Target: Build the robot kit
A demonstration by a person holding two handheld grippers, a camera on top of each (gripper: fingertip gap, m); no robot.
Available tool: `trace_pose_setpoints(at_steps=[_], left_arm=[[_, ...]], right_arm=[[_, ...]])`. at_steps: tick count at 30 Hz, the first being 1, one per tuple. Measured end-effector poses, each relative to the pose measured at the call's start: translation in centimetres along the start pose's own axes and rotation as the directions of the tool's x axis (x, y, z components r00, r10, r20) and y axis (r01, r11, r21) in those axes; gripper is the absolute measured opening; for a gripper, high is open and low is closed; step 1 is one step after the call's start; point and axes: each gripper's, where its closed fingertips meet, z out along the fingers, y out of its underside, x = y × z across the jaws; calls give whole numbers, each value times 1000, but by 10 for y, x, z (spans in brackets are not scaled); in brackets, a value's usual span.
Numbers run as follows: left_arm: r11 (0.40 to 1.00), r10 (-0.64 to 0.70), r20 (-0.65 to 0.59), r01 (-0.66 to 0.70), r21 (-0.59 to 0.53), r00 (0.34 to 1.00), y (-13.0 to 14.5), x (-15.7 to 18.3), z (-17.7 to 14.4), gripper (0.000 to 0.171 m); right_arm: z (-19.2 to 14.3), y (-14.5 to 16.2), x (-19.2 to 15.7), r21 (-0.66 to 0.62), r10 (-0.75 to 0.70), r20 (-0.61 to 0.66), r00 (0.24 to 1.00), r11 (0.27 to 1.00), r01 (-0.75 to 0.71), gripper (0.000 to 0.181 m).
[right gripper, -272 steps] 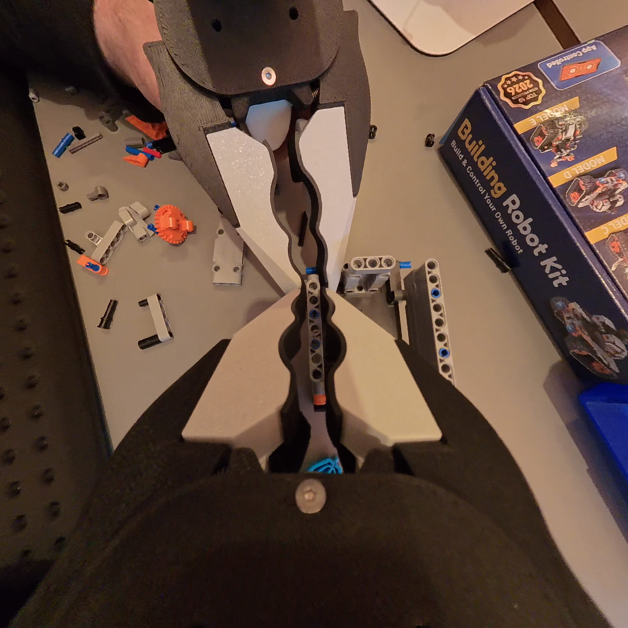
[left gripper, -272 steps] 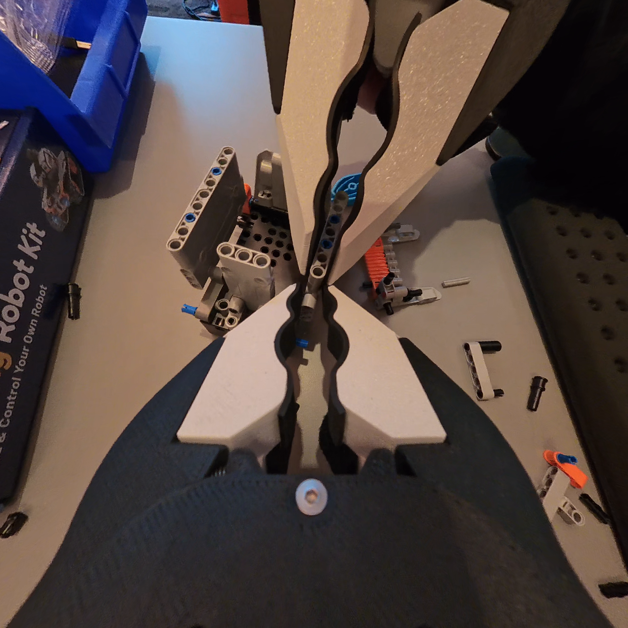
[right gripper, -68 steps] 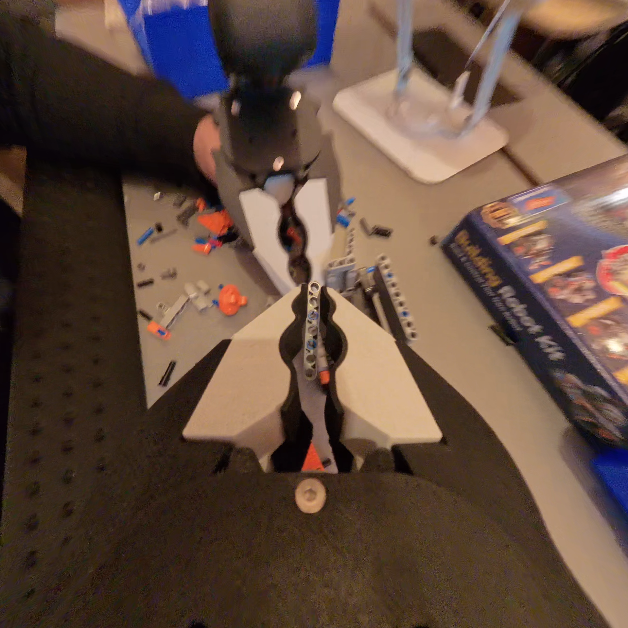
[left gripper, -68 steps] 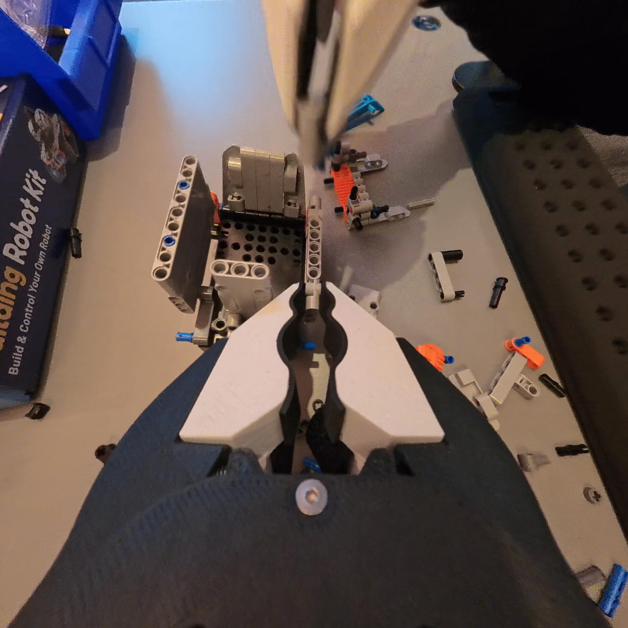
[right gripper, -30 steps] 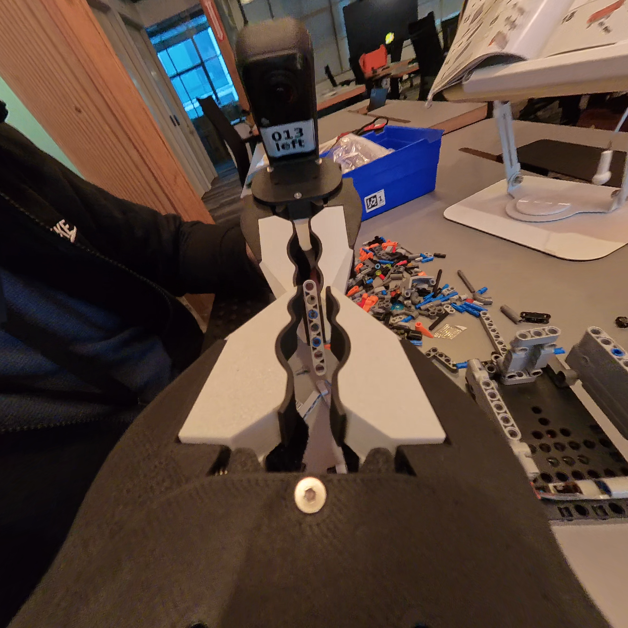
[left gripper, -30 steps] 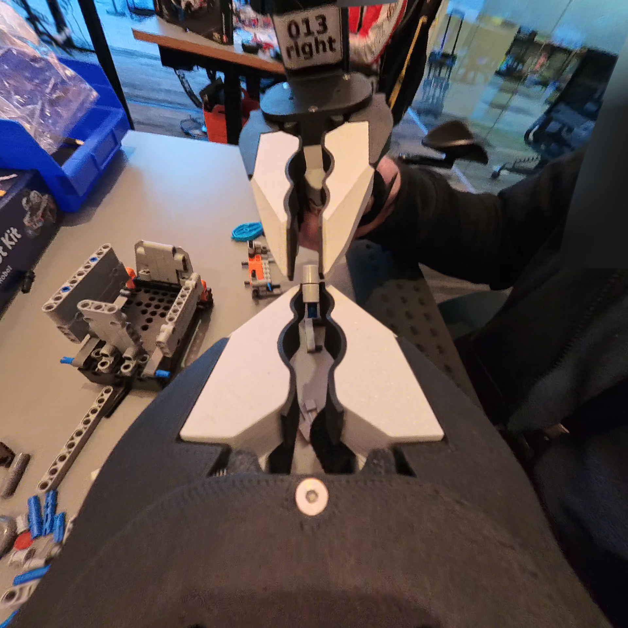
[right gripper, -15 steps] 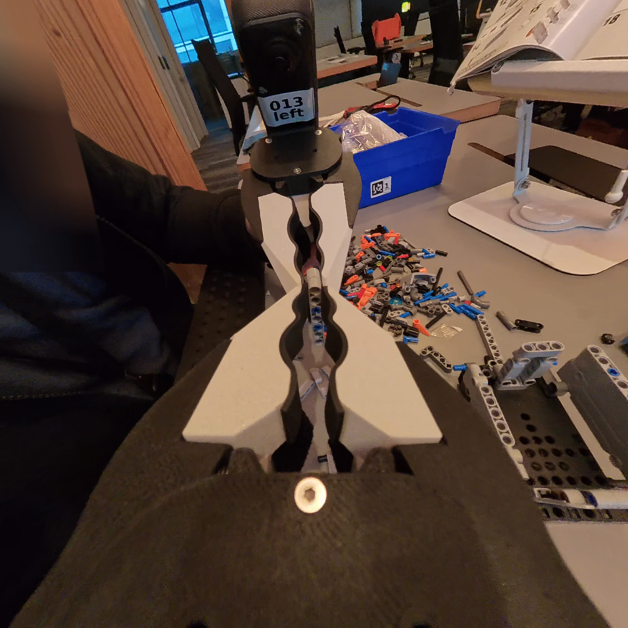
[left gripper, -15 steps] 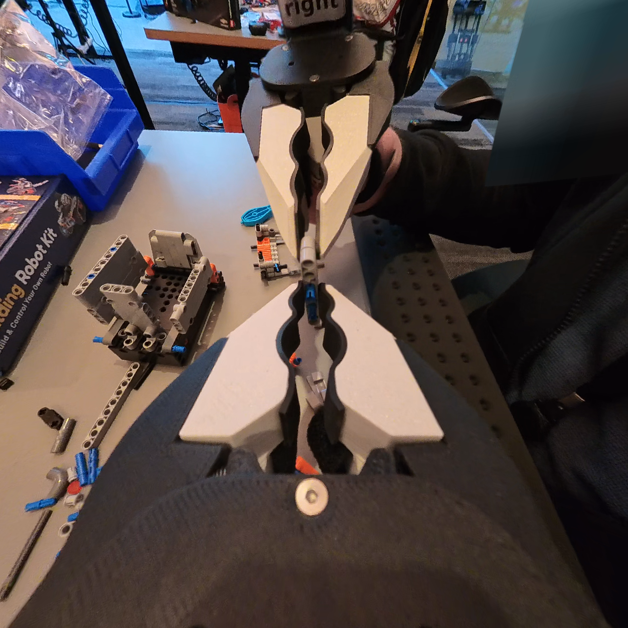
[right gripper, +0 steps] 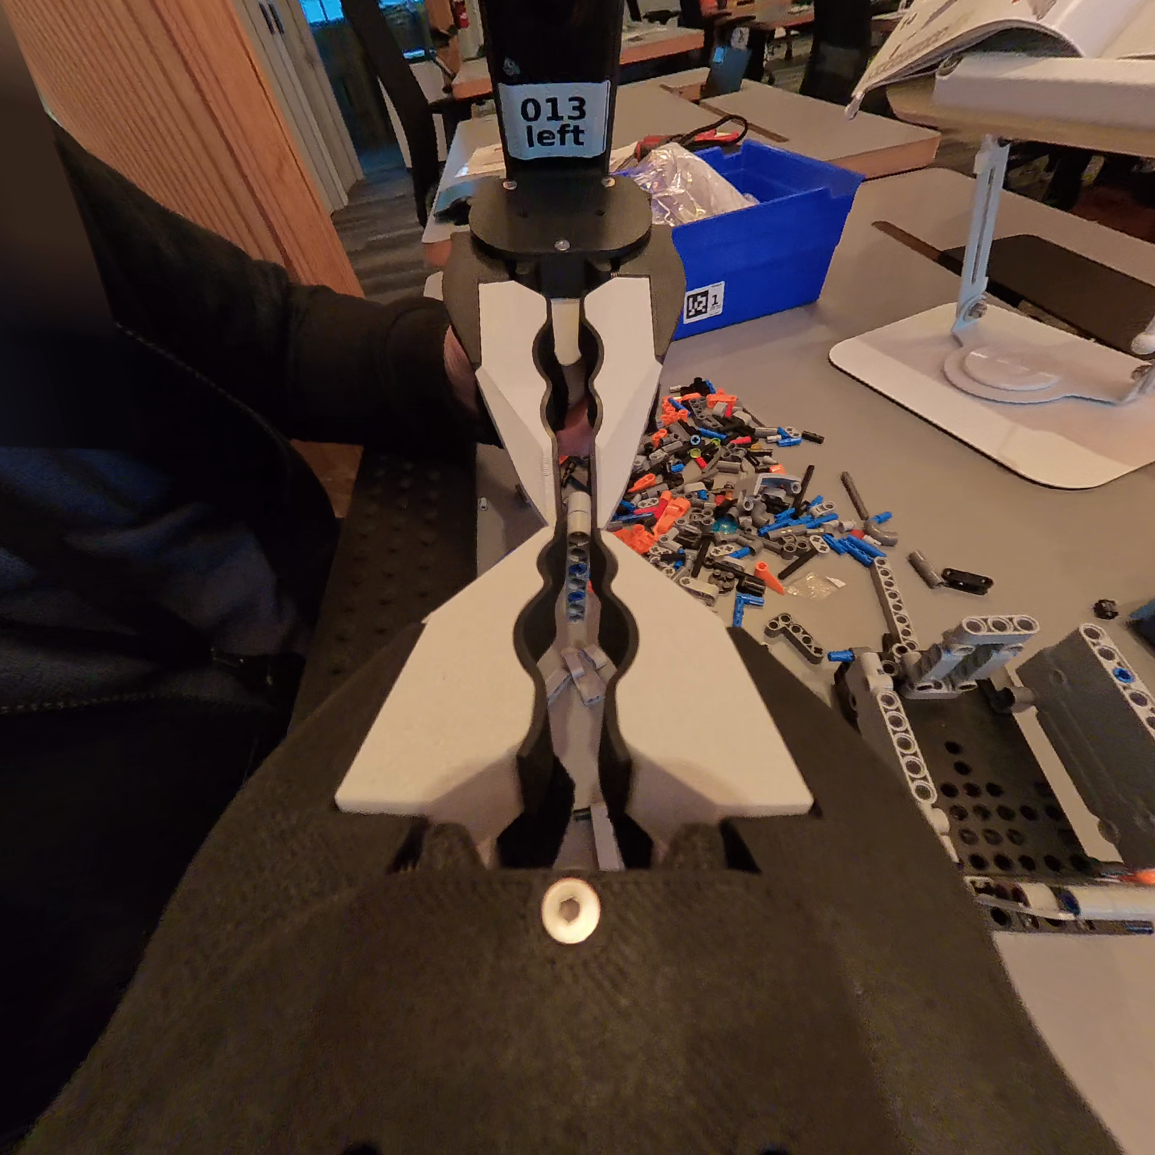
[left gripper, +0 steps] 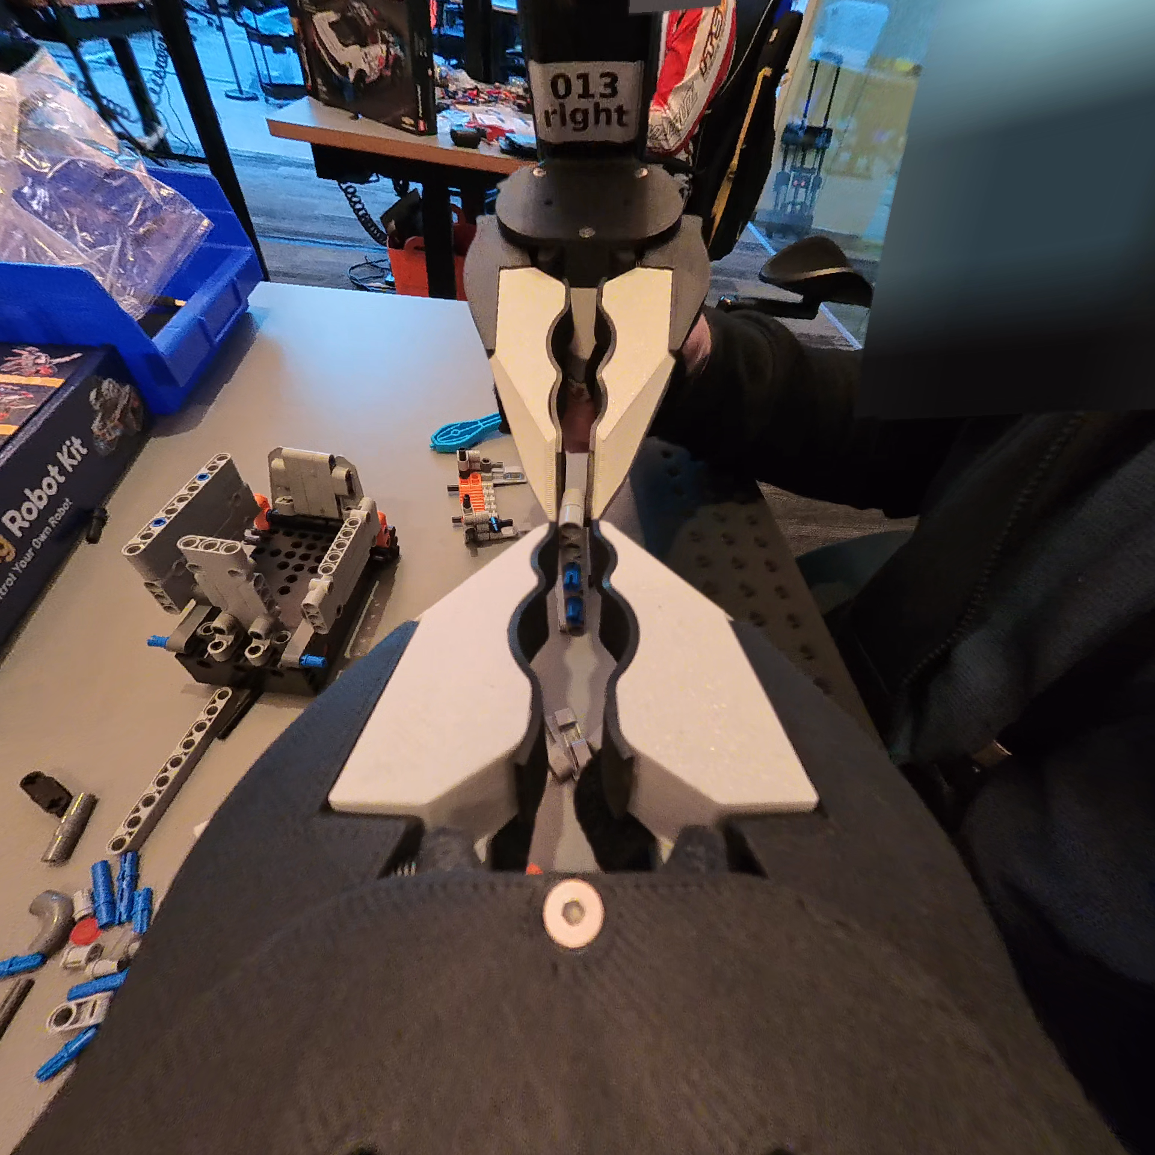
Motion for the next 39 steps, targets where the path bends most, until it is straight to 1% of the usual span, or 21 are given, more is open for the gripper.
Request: trace_pose_setpoints(at_steps=[4,8,13,14,18,20,23,24,25,27,30,32,34,35,36,38,39], left_arm=[[1000,14,-6,-14,4,1000,0,3,-1,5],[999,4,2,-4,54,1000,-7,7,-5,5],[998,-4,-13,4,59,1000,-10,12,-7,5],[997,-10,-15,11,75,1000,-12,12,-7,5],[992,-55,-37,59,114,998,-15,9,-8,5],[993,-45,-2,45,111,999,-13,2,-9,5],[985,-87,20,83,150,996,-16,-9,-14,5],[987,-78,27,73,144,997,-15,-9,-14,5],[988,-65,26,61,141,998,-15,-7,-12,6],[989,-56,24,52,135,998,-15,-5,-9,5],[984,-74,0,73,164,997,-19,-5,-13,6],[984,-74,-4,74,163,997,-16,-5,-13,6],[984,-109,-20,110,137,994,-10,-6,-12,14],[982,-121,-36,125,141,992,-10,-5,-11,14],[982,-122,-44,127,139,992,-11,-3,-9,13],[988,-109,-36,112,104,993,-5,-2,-3,6],[985,-126,-40,130,109,991,-5,-2,-3,6]], right_arm=[[1,-2,-3,18,4,18,1000,1000,-4,5],[-1,-8,-7,71,14,42,999,997,-17,5],[-4,-9,-12,94,7,77,997,995,-14,4],[-5,-11,-12,100,3,77,997,995,-11,4],[-5,-14,-8,127,42,80,996,991,-52,5],[-3,-12,-2,131,95,77,992,986,-105,6],[1,-7,-1,110,93,60,994,989,-99,24],[4,-5,-1,96,92,57,994,991,-97,24],[7,-2,-1,79,96,55,994,992,-101,20],[12,5,1,35,90,36,995,995,-91,7],[7,0,1,65,93,47,995,993,-96,5],[7,0,1,70,109,53,993,991,-113,5],[4,-3,1,103,120,62,991,987,-126,5],[4,-1,2,90,114,54,992,989,-119,5],[6,2,2,71,102,37,994,992,-104,5],[8,2,0,73,104,47,993,991,-108,5],[8,2,1,76,104,46,993,991,-107,5]])
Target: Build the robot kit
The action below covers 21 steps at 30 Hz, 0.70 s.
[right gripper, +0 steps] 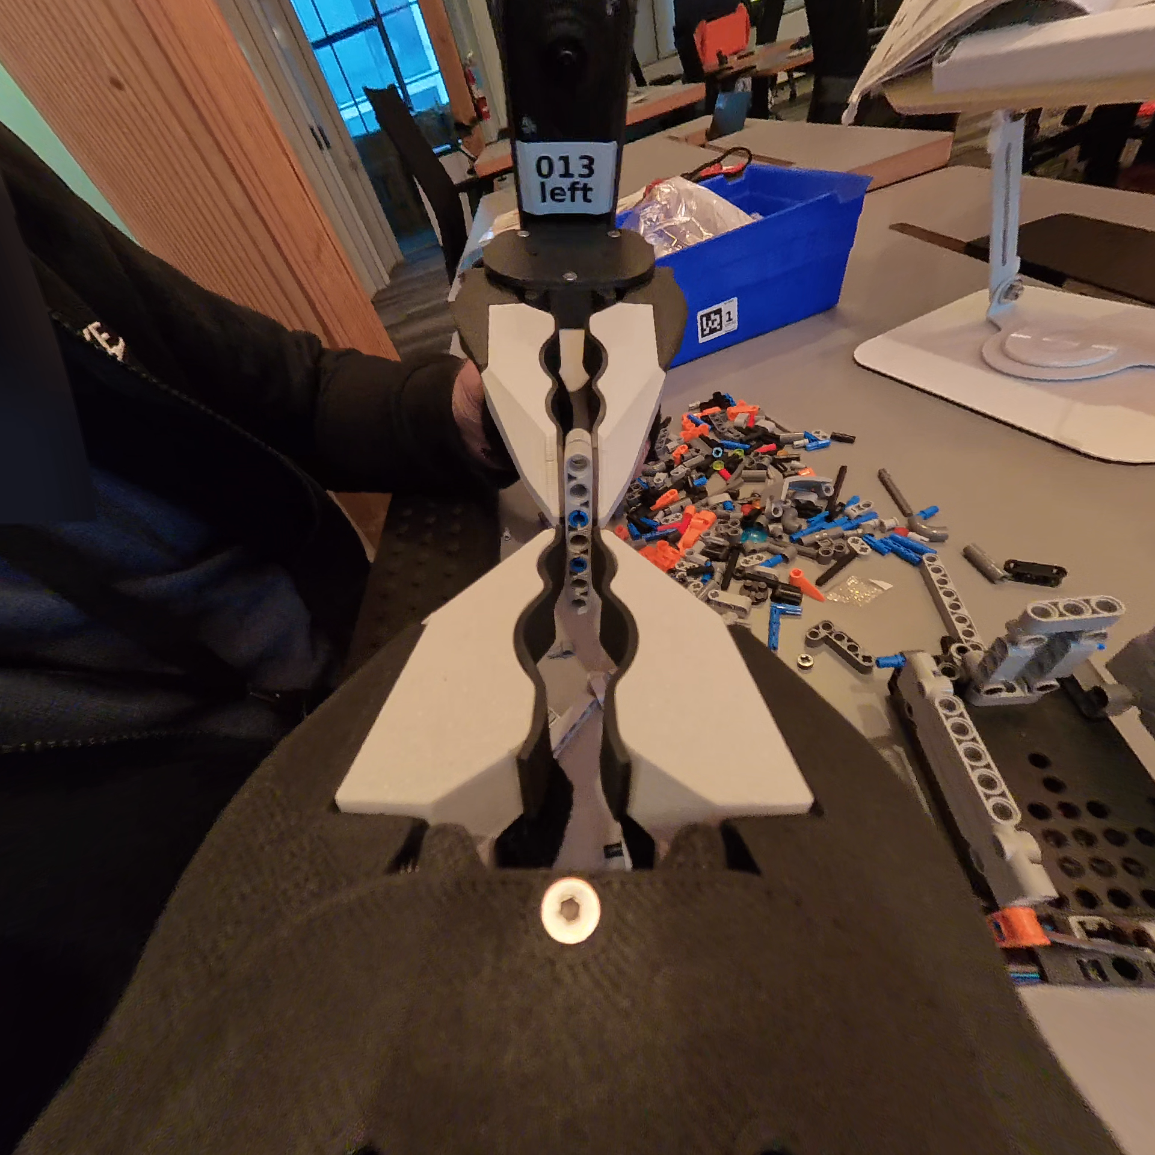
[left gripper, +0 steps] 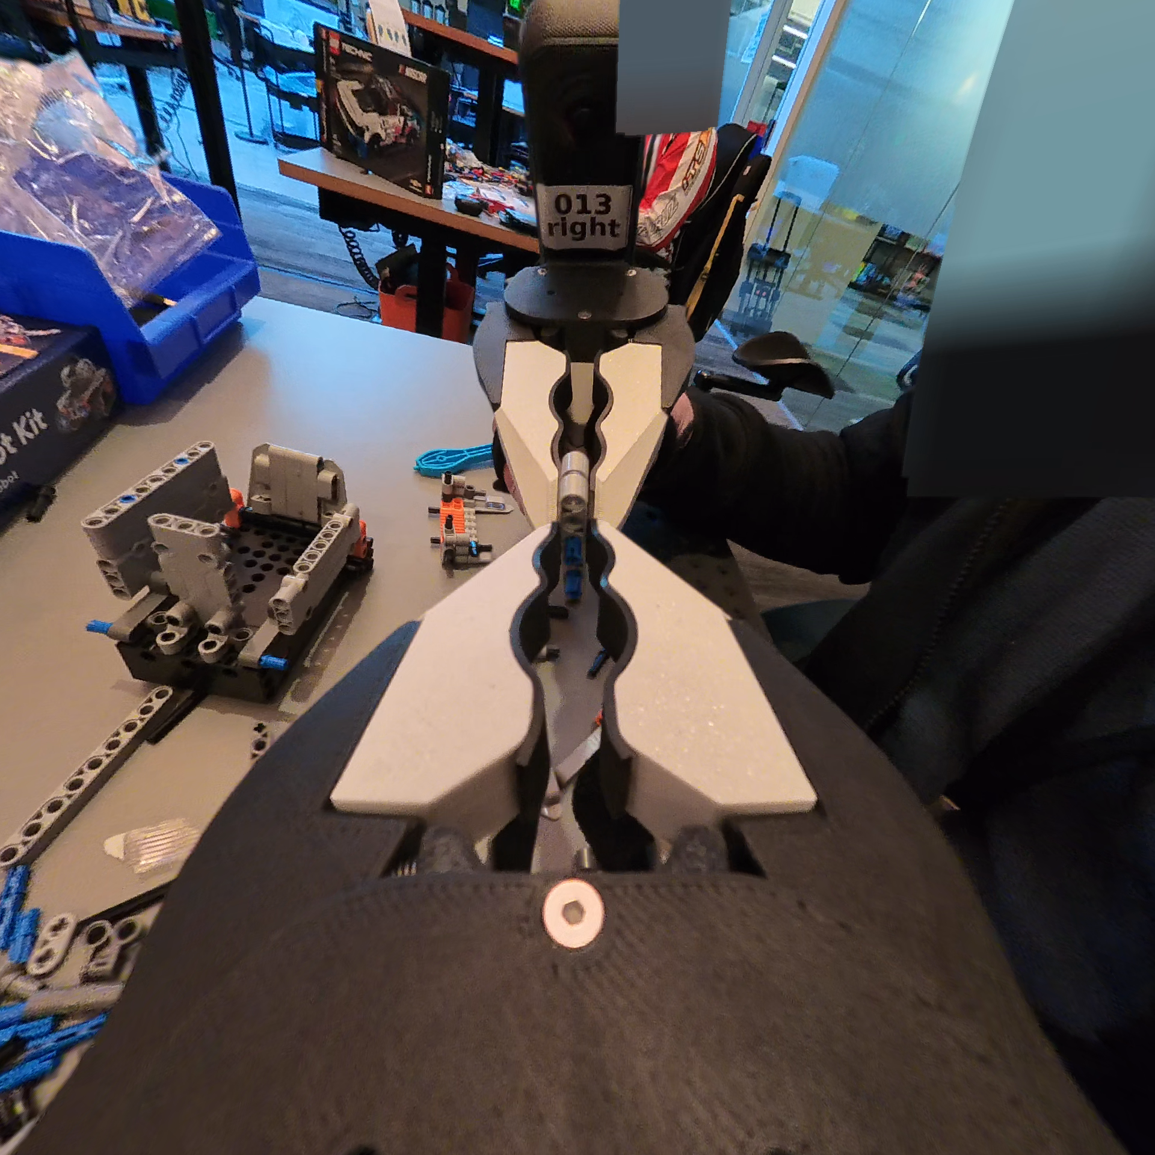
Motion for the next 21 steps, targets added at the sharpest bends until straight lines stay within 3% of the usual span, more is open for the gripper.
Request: trace_pose_setpoints(at_steps=[11,14,21], left_arm=[[1000,-13,8,13,13,1000,-3,-1,-1,5],[999,-46,-3,46,-6,999,3,-4,-1,14],[999,-11,19,12,-41,1000,7,-2,3,5]], right_arm=[[-6,3,1,-5,-5,-11,1000,1000,5,4],[-12,-3,4,45,37,5,999,998,-38,4],[-10,-4,3,59,37,1,999,998,-37,4]])
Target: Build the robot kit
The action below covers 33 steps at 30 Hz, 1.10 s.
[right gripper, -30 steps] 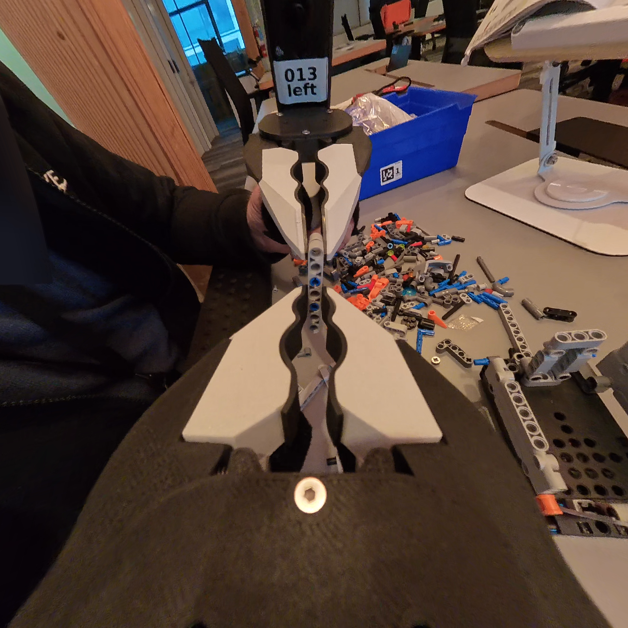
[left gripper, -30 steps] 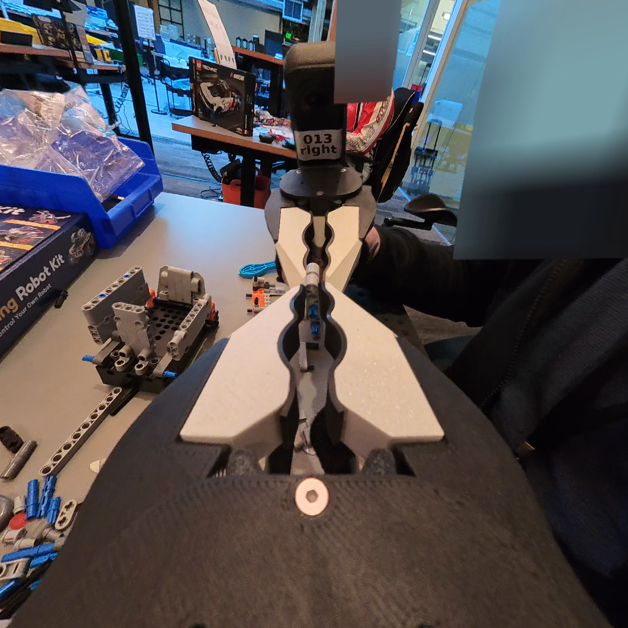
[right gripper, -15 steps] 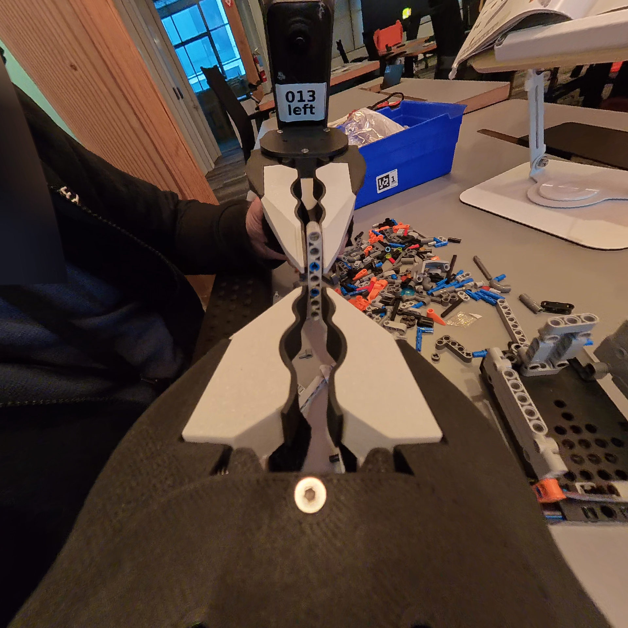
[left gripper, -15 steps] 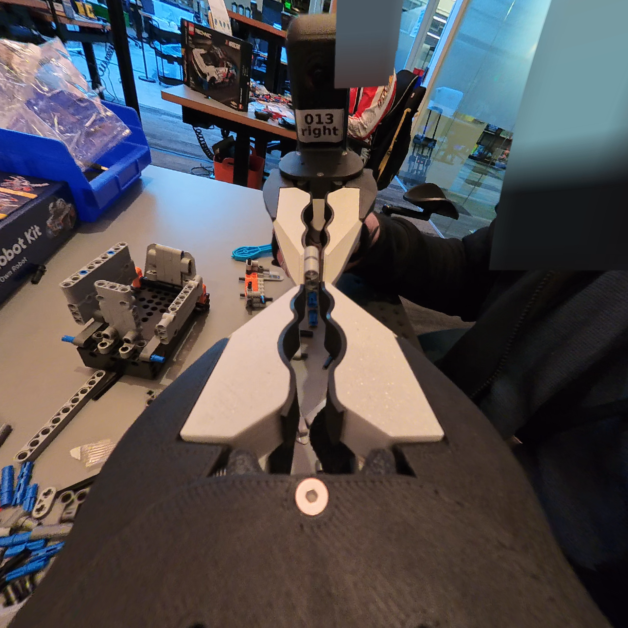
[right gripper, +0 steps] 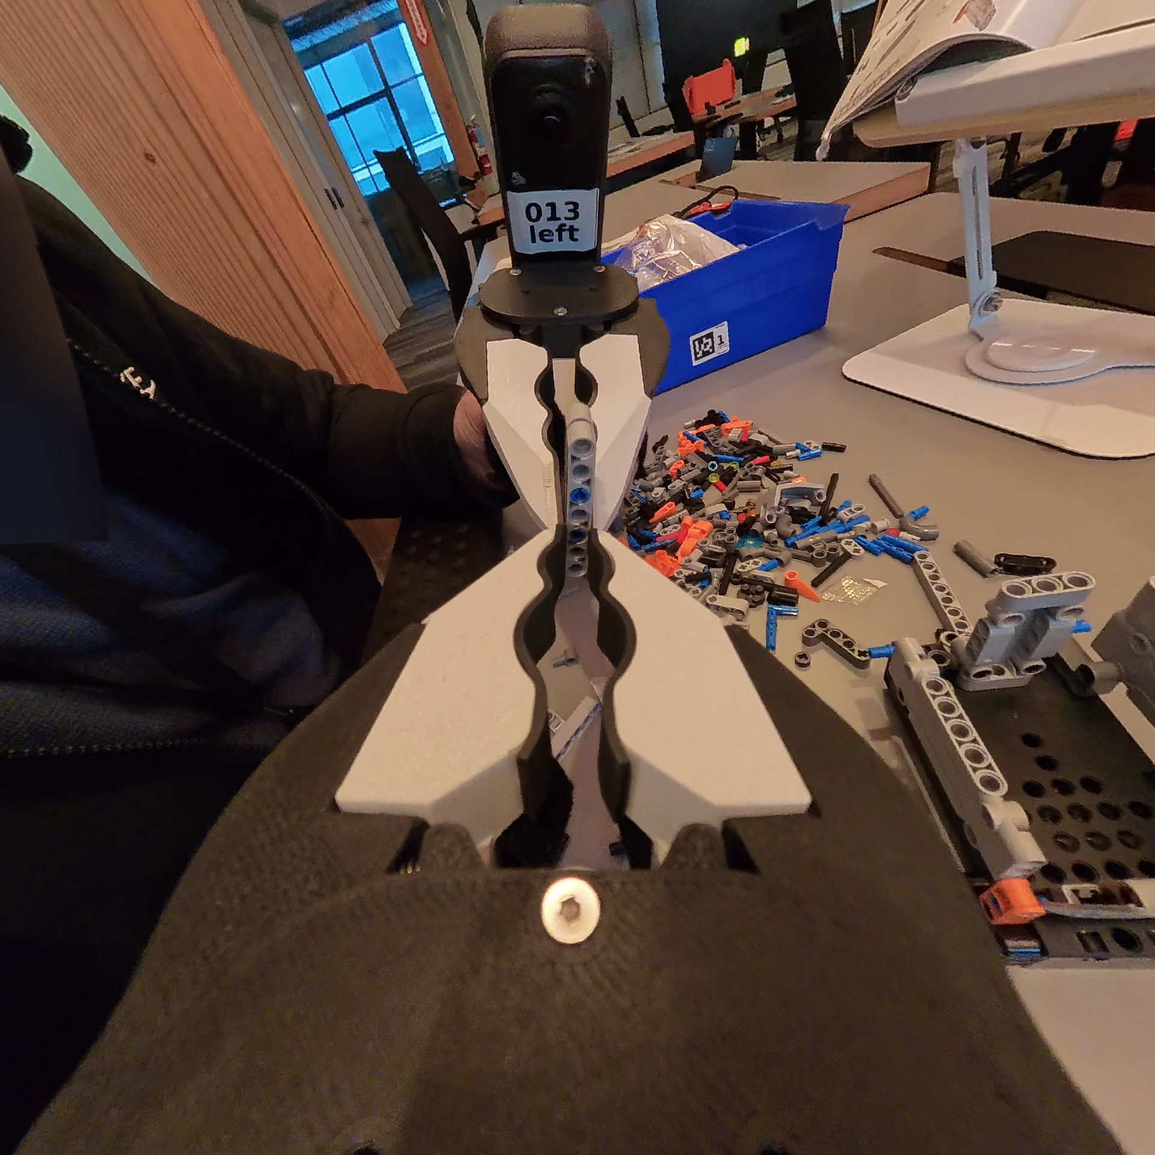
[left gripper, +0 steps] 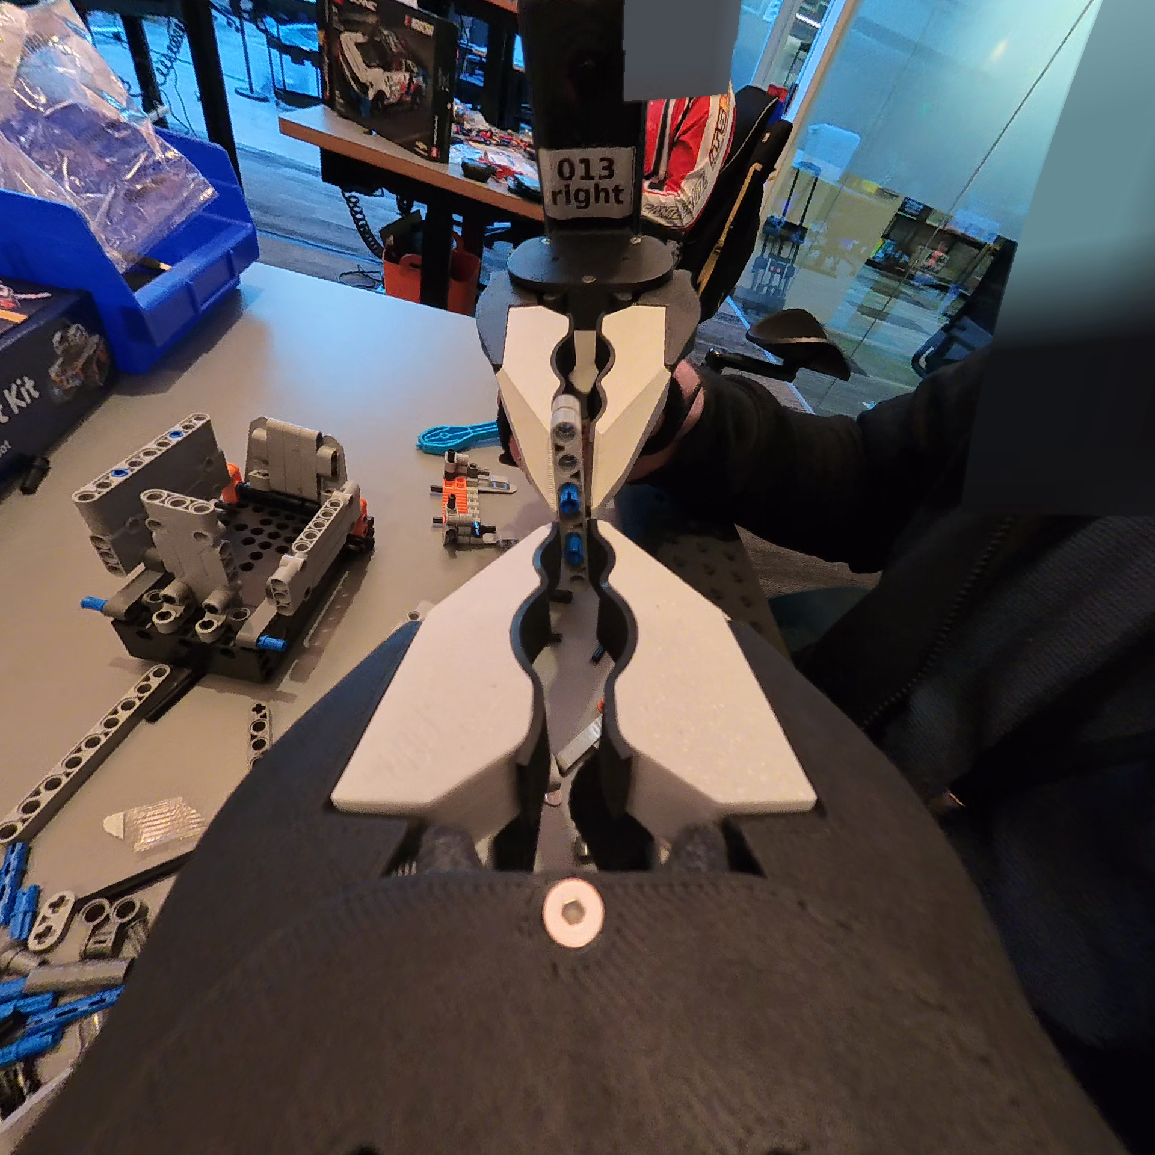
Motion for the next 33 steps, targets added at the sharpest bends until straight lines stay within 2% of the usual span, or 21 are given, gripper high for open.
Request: trace_pose_setpoints(at_steps=[5,8,19,25,27,28,29,33], left_arm=[[999,1,20,-2,38,1000,-4,0,-1,5],[998,-26,9,26,61,1000,-4,-1,0,5],[999,24,26,-25,23,999,-2,1,-1,6],[999,13,20,-14,39,1000,-5,1,-4,5],[999,9,18,-9,51,1000,-6,2,-4,5],[999,13,27,-14,44,1000,-5,1,-3,5],[999,19,30,-20,45,999,-5,1,-3,5],[998,-44,-8,45,46,999,-2,1,0,6]], right_arm=[[1,-3,0,39,38,23,999,998,-39,10],[0,-4,0,44,46,29,999,998,-47,6],[-3,-1,-2,-4,-13,6,1000,1000,13,4],[-3,-3,-1,23,10,12,1000,1000,-10,5],[0,-1,0,11,16,7,1000,1000,-16,12],[1,0,-2,3,4,10,1000,1000,-4,5],[1,0,-2,-6,-9,-1,1000,1000,9,5],[2,2,-2,-17,1,3,1000,1000,-1,5]])
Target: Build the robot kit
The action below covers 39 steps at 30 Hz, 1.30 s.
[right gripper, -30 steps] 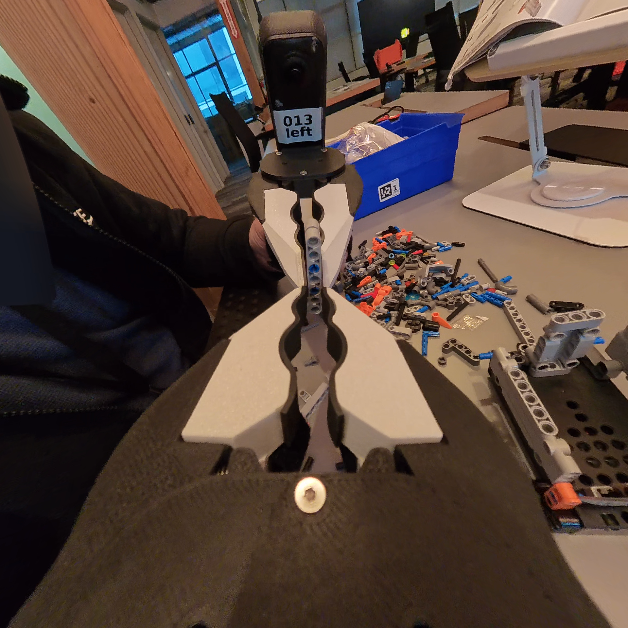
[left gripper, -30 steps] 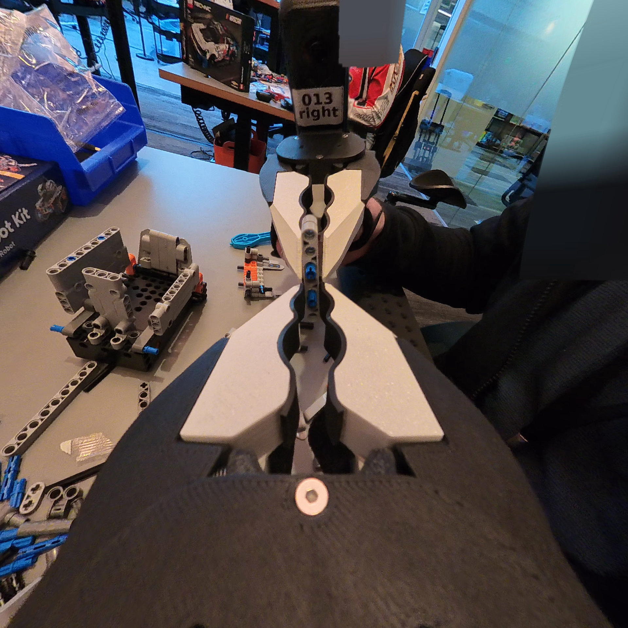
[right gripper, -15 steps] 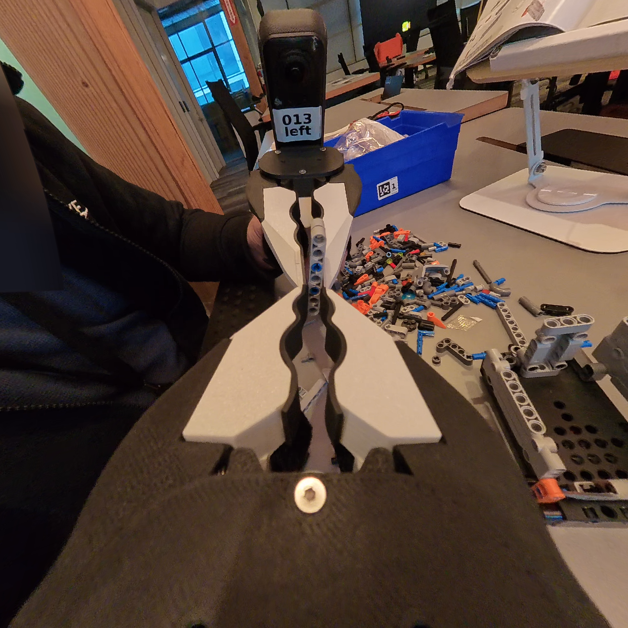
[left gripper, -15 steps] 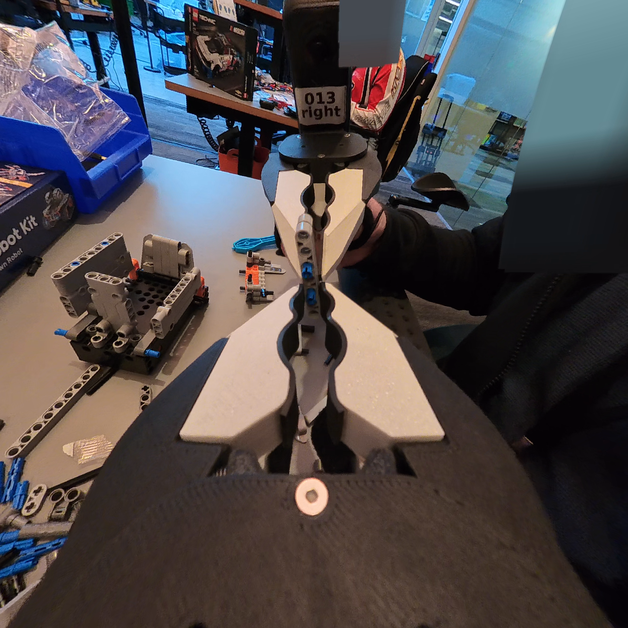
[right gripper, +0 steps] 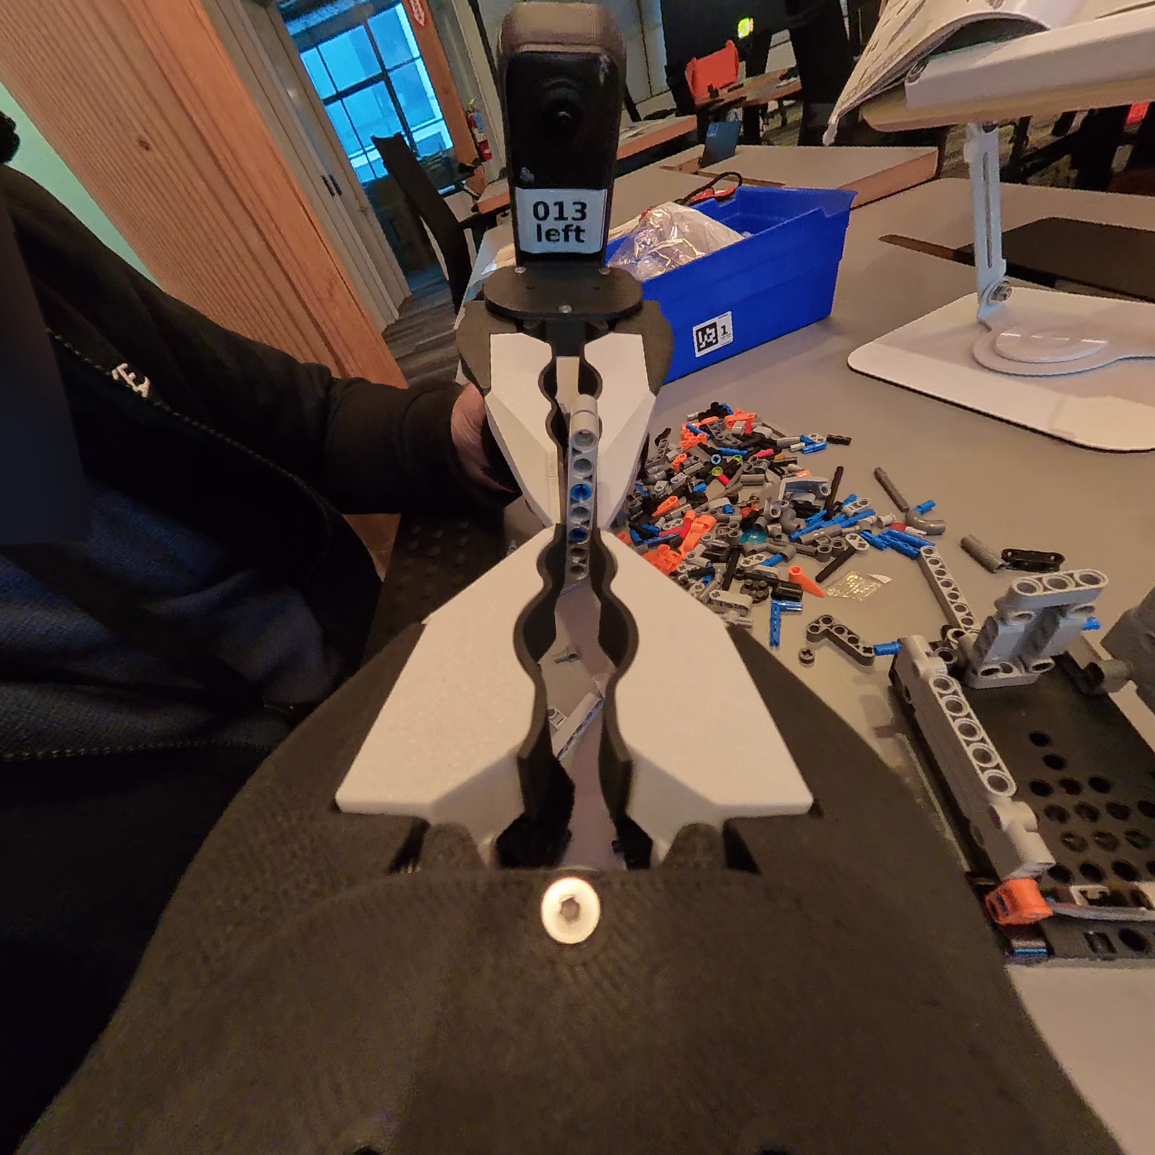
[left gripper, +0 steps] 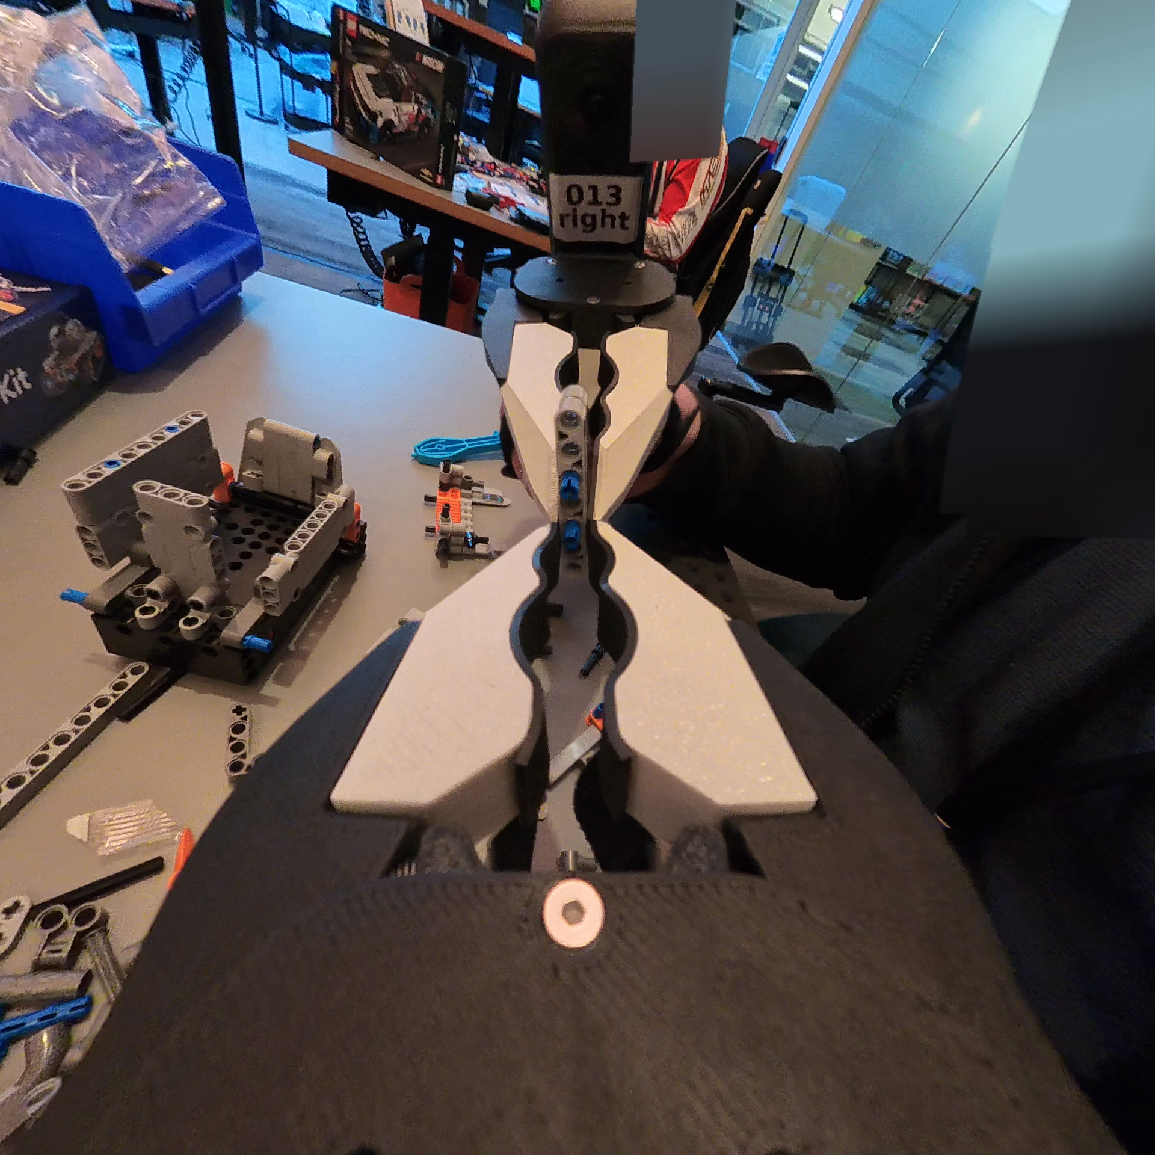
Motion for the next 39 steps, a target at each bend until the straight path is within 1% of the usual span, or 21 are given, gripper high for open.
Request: trace_pose_setpoints(at_steps=[2,4,7,12,15,18,19,20,22,24,25,28,31,37,39], left_arm=[[1000,5,-6,-5,-2,1000,-1,2,0,5],[998,58,19,-58,-10,998,-3,5,-1,5],[996,84,33,-83,-17,996,-3,8,-1,5],[999,44,-4,-44,-22,999,3,15,-2,5],[999,33,-6,-33,-17,999,5,15,-1,5],[1000,8,-15,-8,-16,1000,8,10,-2,5],[999,-23,-33,22,-25,999,10,8,-1,5],[999,-52,-54,52,-6,997,8,7,-2,5],[998,-50,-53,52,25,997,-1,7,-3,17],[1000,-18,-34,18,12,999,0,8,-1,8],[1000,-14,-28,14,6,1000,1,9,0,5],[1000,-9,-4,9,9,1000,-1,6,-3,5],[1000,-18,-7,18,0,1000,1,6,-2,5],[1000,-11,8,11,11,1000,-2,5,-3,5],[998,-22,2,22,54,1000,-8,5,-5,5]], right_arm=[[0,-1,-2,-1,-12,5,1000,1000,12,5],[-1,-3,-5,4,-29,12,1000,1000,29,5],[-1,-1,-8,-11,-46,22,999,999,47,5],[-1,6,-14,-40,-66,61,996,997,69,4],[-2,8,-15,-52,-83,60,995,995,86,5],[1,11,-10,-58,-39,53,998,997,42,5],[2,12,-8,-67,-28,48,998,997,32,5],[2,11,-7,-62,-23,48,999,998,26,5],[5,15,-8,-86,-22,54,998,996,27,5],[10,18,-10,-103,-18,60,998,994,25,5],[10,18,-9,-103,-19,56,998,994,25,5],[8,13,-7,-69,-6,51,999,998,10,5],[4,1,-7,-6,-7,48,999,1000,7,12],[3,-1,-6,4,-13,49,999,1000,13,11],[3,3,-4,-14,-4,37,999,1000,4,11]])
